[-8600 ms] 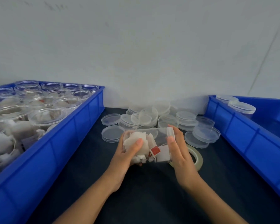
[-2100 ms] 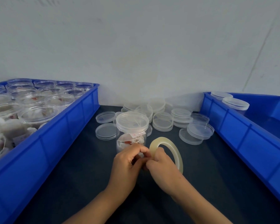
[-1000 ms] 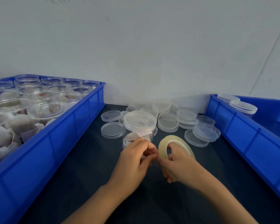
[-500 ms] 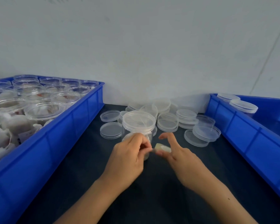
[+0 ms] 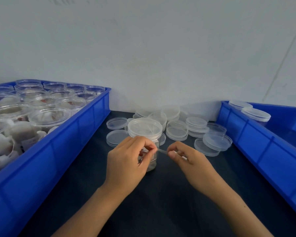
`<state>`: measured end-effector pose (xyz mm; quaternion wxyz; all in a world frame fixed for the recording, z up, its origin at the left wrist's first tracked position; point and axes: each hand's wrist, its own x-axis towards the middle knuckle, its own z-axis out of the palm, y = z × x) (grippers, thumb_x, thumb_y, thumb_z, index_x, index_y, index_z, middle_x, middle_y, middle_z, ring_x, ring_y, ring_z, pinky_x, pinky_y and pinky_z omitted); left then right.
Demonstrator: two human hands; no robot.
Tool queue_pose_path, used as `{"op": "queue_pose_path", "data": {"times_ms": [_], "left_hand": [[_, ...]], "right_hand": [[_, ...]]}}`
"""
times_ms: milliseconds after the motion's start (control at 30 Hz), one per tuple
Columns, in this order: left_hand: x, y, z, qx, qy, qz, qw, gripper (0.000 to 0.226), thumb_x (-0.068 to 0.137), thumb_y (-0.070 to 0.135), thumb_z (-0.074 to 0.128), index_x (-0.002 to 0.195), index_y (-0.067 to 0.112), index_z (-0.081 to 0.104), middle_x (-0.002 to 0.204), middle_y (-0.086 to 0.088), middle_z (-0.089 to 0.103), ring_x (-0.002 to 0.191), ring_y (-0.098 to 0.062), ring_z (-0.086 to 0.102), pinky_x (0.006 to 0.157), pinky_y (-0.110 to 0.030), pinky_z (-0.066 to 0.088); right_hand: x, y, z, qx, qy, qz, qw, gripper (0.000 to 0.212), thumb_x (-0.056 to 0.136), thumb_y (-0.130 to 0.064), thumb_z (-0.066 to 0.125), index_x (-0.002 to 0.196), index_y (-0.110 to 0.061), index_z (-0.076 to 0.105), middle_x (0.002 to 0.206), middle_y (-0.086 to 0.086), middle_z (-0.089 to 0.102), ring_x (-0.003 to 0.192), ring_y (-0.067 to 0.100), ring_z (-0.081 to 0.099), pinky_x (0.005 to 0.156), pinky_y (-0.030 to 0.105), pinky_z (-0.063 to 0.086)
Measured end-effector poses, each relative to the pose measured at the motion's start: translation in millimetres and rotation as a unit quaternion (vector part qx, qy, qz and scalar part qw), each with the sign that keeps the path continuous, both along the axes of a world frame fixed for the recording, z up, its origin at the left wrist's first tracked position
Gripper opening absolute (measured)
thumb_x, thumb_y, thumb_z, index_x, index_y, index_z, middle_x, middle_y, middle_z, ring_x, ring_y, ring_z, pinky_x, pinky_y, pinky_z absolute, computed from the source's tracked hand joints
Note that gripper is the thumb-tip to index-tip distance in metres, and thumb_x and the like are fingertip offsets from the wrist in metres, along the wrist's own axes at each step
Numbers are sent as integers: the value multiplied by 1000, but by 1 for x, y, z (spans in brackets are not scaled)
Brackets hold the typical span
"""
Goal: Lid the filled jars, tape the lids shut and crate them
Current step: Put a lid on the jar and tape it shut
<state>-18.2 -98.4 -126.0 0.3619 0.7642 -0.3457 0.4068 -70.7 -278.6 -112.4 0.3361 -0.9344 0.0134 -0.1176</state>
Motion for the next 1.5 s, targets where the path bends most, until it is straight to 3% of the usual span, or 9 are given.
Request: {"op": "queue_pose_path", "data": {"times_ms": [433, 633, 733, 800, 933, 1067, 1233, 1367, 1500], "left_hand": [[-2, -1, 1, -61, 24, 62, 996, 9, 75, 25, 75, 77, 18, 71, 80, 20, 51, 70, 0, 47, 57, -11, 39], [0, -4, -3, -126, 99, 63, 985, 13, 79, 27, 73, 78, 15, 68, 128, -5, 52, 121, -18, 47, 92, -2, 29], [4, -3, -7, -170, 187, -34, 967, 9, 83, 14, 72, 81, 16, 63, 141, 27, 41, 142, -1, 25, 101, 1, 18], [7, -3, -8, -186, 224, -101, 951, 9, 86, 11, 67, 83, 14, 59, 122, 43, 49, 140, 5, 27, 107, -7, 25], [10, -2, -4, -181, 258, -158, 936, 10, 90, 7, 62, 83, 6, 55, 120, 13, 60, 127, -3, 49, 104, -37, 46], [6, 0, 0, -196, 255, -172, 931, 14, 89, 22, 59, 82, 10, 55, 104, 10, 64, 122, -9, 54, 104, -44, 44], [-3, -1, 7, -199, 276, -193, 920, 12, 89, 25, 58, 85, 14, 55, 92, -3, 62, 95, 9, 57, 86, -11, 44], [-10, 0, 15, -178, 297, -174, 922, 17, 86, 32, 57, 83, 16, 56, 71, 13, 55, 65, 3, 50, 66, -10, 42], [-18, 3, 24, -174, 341, -177, 907, 14, 84, 33, 61, 79, 21, 58, 65, 4, 53, 61, -11, 50, 61, -12, 43]], "right_hand": [[-2, 21, 7, -100, -135, -81, 982, 27, 95, -46, 46, 77, -30, 58, 127, -17, 35, 69, 8, 54, 53, 23, 36], [8, 32, 19, -220, -216, -89, 947, 21, 94, -30, 58, 81, -16, 65, 125, 5, 52, 68, 21, 55, 46, 27, 33], [11, 34, 18, -245, -208, -73, 944, 8, 91, -18, 64, 84, -16, 63, 127, 8, 52, 74, 24, 59, 44, 29, 35], [14, 32, 16, -257, -200, -65, 943, 8, 94, -21, 58, 88, -17, 62, 134, 2, 50, 79, 24, 59, 47, 30, 38], [17, 32, 14, -261, -144, -47, 953, 22, 102, -30, 38, 100, -22, 58, 138, -18, 46, 95, 17, 58, 61, 30, 43], [7, 32, 20, -280, -173, -22, 944, 17, 100, -25, 47, 86, -19, 57, 93, -10, 58, 74, 18, 55, 53, 33, 42], [-15, 33, 35, -281, -192, -4, 940, 20, 93, -18, 42, 77, -21, 53, 68, -9, 54, 58, 19, 50, 48, 41, 46], [-24, 31, 46, -253, -118, 16, 960, 31, 90, -40, 21, 84, -30, 50, 89, -10, 59, 77, 11, 55, 70, 33, 47], [-33, 26, 53, -215, -103, 18, 971, 33, 87, -47, 26, 76, -28, 51, 77, -14, 59, 67, 5, 50, 61, 25, 41]]}}
